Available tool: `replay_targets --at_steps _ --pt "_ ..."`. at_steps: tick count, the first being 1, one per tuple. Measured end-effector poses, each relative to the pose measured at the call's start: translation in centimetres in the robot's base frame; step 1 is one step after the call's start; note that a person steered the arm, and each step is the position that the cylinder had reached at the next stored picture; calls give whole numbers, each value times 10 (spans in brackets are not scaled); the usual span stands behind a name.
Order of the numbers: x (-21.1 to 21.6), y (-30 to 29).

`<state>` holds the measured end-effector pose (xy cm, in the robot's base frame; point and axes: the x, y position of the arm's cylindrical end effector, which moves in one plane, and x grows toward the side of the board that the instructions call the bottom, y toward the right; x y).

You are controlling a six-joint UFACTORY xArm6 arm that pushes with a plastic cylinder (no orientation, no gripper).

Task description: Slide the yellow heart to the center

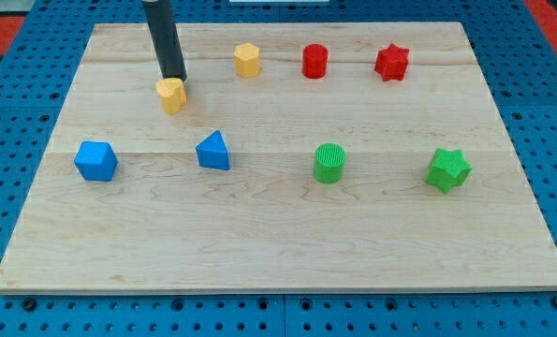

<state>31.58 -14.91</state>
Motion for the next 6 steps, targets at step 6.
replay_targets --at_steps 6 --pt "33 61"
